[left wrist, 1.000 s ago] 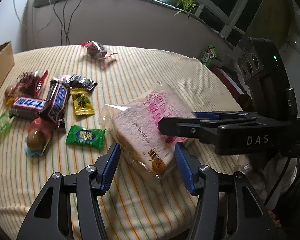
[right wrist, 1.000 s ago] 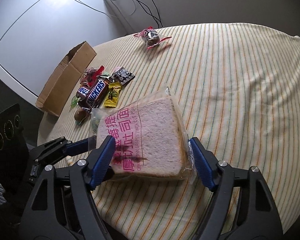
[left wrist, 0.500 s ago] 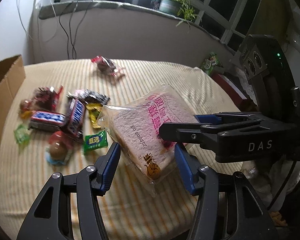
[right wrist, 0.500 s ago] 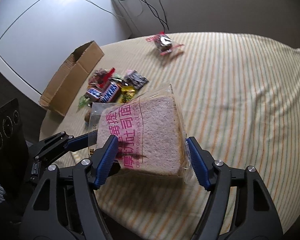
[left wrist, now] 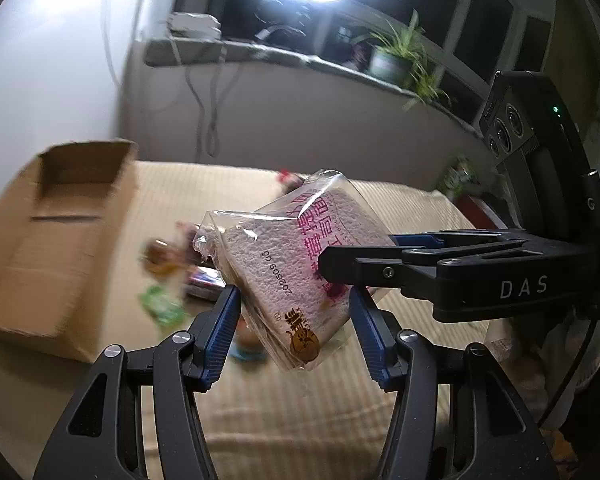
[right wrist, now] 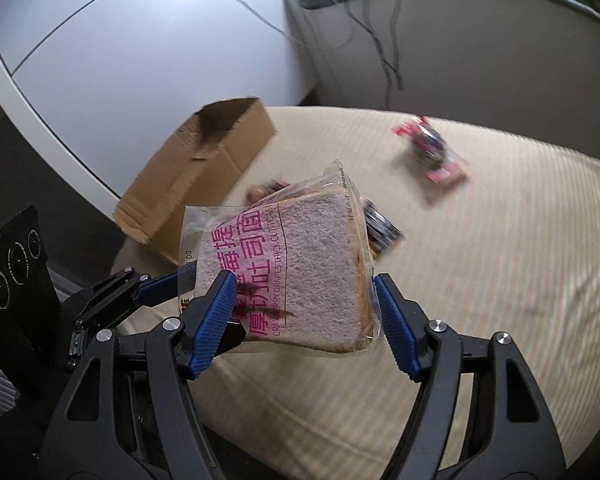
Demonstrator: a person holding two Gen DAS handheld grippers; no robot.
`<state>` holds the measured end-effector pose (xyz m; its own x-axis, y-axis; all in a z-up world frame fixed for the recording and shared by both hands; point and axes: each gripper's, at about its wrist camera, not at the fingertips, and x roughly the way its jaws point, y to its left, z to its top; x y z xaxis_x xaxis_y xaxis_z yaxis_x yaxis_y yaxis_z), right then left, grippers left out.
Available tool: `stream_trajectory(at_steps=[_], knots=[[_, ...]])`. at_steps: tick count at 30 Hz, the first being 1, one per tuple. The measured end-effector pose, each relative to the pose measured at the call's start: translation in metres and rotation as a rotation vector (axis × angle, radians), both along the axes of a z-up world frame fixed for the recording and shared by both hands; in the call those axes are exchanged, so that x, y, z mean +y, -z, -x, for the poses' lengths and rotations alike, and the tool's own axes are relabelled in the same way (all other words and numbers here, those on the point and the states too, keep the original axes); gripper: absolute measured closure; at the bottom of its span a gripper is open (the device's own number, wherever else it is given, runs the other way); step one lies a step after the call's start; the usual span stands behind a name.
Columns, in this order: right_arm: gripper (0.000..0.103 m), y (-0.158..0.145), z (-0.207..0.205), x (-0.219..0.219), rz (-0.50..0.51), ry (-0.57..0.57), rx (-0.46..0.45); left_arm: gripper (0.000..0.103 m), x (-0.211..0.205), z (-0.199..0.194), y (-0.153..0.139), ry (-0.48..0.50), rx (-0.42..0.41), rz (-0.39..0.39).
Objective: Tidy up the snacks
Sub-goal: 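Carry the bread with the right tool into the cardboard box and release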
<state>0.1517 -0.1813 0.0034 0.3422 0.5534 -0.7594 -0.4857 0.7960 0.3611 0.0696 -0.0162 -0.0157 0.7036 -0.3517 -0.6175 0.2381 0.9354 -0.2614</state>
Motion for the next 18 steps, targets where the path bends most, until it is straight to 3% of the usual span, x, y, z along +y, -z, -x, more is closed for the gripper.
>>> stream_trajectory(at_steps=[8,18], knots=[[0.030,-0.020,-0.015,0.071,-0.017,-0.105,-0.041,0.047,0.059,-0.002,-0.014,-0.121,-0.034,-0.008],[0.030,-0.025,-0.038,0.153,-0.034,-0.220,-0.046,0.047,0.119,-0.006,-0.015,-0.251,-0.042,-0.024]])
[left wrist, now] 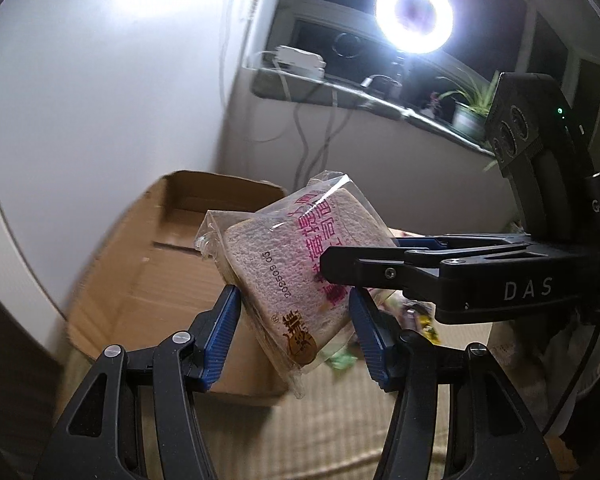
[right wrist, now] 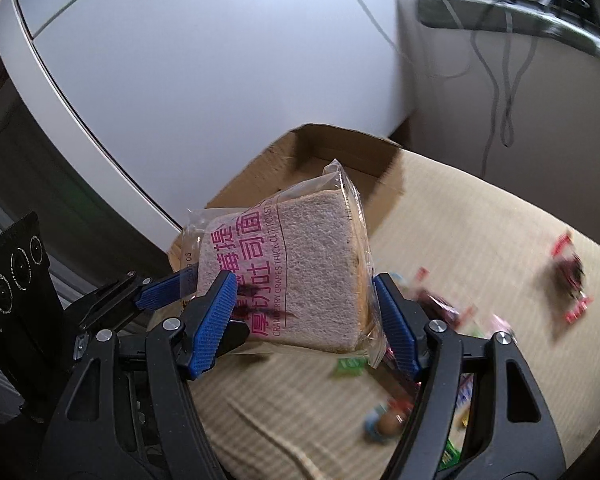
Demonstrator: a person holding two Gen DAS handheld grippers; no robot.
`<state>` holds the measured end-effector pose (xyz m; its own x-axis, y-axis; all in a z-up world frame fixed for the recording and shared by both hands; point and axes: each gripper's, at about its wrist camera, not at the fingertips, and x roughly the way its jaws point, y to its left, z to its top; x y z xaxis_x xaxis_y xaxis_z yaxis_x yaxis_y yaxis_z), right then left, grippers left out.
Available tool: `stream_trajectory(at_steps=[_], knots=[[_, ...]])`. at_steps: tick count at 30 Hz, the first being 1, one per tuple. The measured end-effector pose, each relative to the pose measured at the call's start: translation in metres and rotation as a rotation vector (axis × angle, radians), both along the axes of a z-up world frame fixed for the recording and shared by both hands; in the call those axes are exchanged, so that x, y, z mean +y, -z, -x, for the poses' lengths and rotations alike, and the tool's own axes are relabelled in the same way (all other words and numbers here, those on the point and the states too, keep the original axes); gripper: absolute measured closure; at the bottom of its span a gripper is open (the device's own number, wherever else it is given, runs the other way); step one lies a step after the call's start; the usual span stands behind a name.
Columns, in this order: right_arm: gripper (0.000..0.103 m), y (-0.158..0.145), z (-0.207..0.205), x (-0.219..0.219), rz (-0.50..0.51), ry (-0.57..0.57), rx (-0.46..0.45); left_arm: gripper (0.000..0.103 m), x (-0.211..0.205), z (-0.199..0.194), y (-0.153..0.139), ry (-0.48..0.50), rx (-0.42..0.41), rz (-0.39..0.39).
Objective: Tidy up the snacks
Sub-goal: 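Carry the bread with the right tool into the cardboard box and release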
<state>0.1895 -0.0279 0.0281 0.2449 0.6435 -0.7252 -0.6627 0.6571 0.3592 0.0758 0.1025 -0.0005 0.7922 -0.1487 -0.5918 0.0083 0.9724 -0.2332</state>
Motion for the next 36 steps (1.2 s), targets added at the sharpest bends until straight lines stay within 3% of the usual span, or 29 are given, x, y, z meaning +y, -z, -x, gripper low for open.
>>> stream_trajectory(at_steps=[8,19,36], knots=[[0.030,0.010,-0.013,0.046,0.009,-0.062,0.013,0.048,0.033,-0.010,0.008,-0.064,0.022,0.008],[0.030,0.025,-0.009,0.074,0.045,-0.107,0.006,0.048,0.054,-0.022,0.023,-0.124,0.070,0.010],[0.030,0.007,-0.005,0.043,0.073,-0.032,-0.100,0.048,0.049,0.002,0.007,-0.187,0.017,-0.061]])
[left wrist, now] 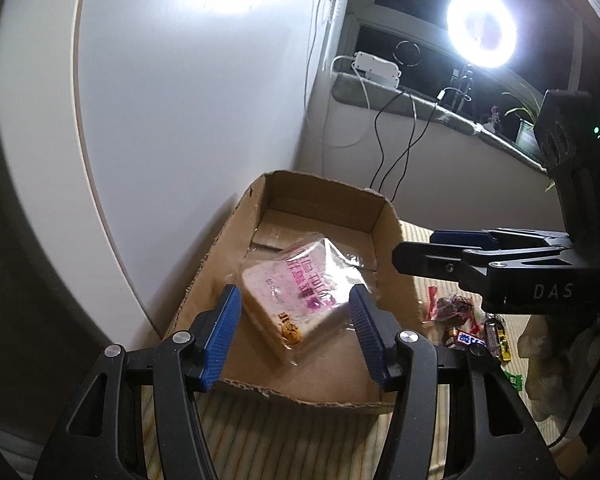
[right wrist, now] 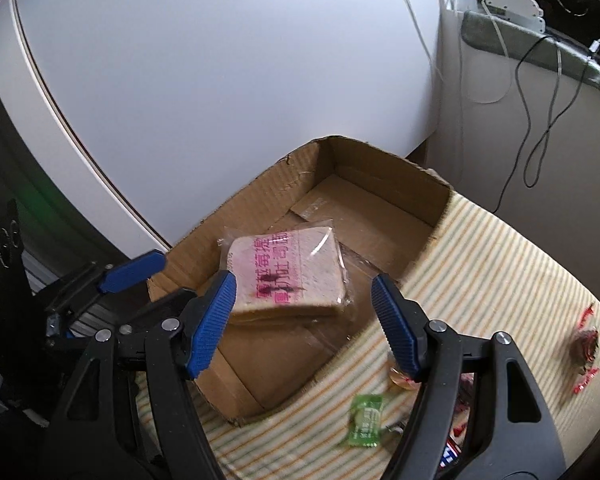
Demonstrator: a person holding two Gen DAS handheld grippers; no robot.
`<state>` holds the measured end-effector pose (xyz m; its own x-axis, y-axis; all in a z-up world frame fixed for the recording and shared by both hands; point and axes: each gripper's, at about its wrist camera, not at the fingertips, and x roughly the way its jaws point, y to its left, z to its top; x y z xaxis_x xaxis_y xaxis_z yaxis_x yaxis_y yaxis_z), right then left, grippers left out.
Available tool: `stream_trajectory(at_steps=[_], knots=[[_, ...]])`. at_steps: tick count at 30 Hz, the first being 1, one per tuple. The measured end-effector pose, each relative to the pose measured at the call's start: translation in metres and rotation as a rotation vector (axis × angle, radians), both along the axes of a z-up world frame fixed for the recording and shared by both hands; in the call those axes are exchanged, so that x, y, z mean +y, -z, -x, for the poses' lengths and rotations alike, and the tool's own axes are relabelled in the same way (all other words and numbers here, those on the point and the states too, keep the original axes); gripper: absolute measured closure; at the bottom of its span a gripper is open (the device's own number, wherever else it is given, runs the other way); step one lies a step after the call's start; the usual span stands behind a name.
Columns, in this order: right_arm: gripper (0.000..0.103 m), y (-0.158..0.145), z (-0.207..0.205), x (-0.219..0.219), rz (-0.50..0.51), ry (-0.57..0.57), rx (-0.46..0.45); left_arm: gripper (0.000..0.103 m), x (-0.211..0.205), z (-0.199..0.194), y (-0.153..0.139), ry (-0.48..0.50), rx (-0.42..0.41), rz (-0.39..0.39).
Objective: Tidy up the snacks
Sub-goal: 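Carry the bread with the right tool into the cardboard box and release, then grasp the chocolate egg with the left tool while the right grasps a Snickers bar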
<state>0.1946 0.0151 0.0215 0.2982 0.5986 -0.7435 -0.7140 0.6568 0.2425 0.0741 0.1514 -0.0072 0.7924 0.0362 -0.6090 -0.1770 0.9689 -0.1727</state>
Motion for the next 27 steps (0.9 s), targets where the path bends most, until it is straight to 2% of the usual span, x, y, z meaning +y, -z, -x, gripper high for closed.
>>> stream_trajectory(at_steps=[5,10,12,14,17,22,27], knots=[[0.030,-0.007,0.005,-0.033,-0.038,0.055,-0.017,0.048,-0.012,0.009,-0.004,0.024,-0.023,-0.001],[0.030,-0.011,0.015,-0.068,-0.014,0.083,-0.081,0.048,-0.032,0.014,-0.004,0.059,-0.026,-0.005],[0.024,-0.012,0.019,-0.081,-0.003,0.089,-0.101,0.048,-0.042,0.014,-0.005,0.077,-0.025,-0.012],[0.014,-0.014,0.024,-0.097,0.006,0.096,-0.125,0.048,-0.054,0.015,-0.005,0.104,-0.026,-0.016],[0.011,-0.014,0.028,-0.118,0.037,0.104,-0.148,0.048,-0.070,0.018,-0.004,0.134,-0.022,-0.012],[0.011,-0.004,0.033,-0.152,0.098,0.142,-0.134,0.048,-0.103,0.017,0.008,0.216,0.013,-0.001],[0.011,0.015,0.039,-0.180,0.108,0.145,-0.079,0.048,-0.133,0.009,0.027,0.294,0.065,0.027]])
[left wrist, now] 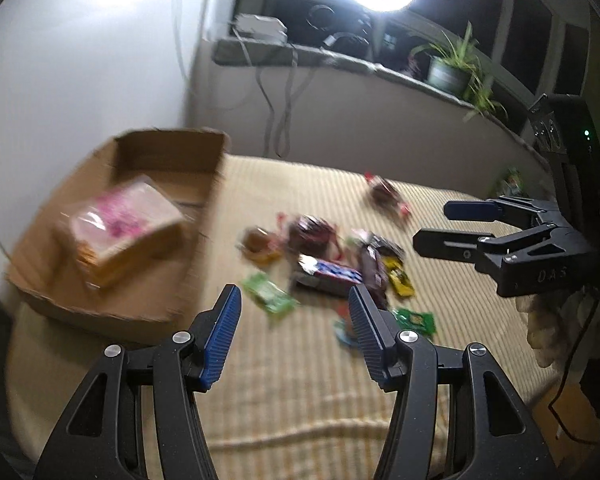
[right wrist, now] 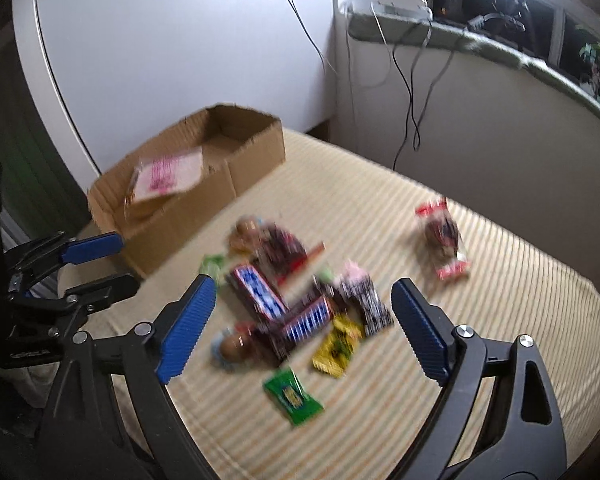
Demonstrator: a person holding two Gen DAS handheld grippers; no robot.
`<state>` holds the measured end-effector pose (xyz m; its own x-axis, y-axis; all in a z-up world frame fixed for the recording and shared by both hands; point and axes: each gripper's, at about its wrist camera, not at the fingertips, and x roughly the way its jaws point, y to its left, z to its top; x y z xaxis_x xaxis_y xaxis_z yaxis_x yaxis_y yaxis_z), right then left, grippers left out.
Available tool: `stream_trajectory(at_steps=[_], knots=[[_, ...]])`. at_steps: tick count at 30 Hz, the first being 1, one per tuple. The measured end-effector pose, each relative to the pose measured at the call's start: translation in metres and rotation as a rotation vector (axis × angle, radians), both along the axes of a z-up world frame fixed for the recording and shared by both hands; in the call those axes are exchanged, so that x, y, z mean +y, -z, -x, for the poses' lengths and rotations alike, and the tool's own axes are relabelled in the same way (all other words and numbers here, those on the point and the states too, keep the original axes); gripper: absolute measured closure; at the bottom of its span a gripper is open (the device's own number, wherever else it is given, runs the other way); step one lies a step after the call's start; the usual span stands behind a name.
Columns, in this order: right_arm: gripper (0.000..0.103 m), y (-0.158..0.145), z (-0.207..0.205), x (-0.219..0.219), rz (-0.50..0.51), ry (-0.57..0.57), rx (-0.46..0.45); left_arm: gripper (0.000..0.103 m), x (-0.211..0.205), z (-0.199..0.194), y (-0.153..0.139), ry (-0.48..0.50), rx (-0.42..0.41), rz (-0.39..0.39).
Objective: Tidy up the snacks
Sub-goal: 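Grasp the chocolate egg with the left tool while the right grasps a Snickers bar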
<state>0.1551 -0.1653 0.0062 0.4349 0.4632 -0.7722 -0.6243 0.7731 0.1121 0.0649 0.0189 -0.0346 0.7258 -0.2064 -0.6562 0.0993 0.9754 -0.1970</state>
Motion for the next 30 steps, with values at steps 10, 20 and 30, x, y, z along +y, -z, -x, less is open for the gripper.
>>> stream_trajectory(at_steps=[10,20,30], knots=[[0.032,0.042,-0.019,-0.018,-0.128,0.039,0.266,0.071,-0.038,-0.013,0.027,0.124,0.091,0.016],[0.039,0.060,-0.037,-0.009,-0.160,0.056,0.370,0.074,-0.048,-0.027,0.035,0.155,0.122,-0.008],[0.054,0.071,-0.049,-0.002,-0.148,0.059,0.430,0.075,-0.055,-0.036,0.043,0.166,0.139,-0.019]])
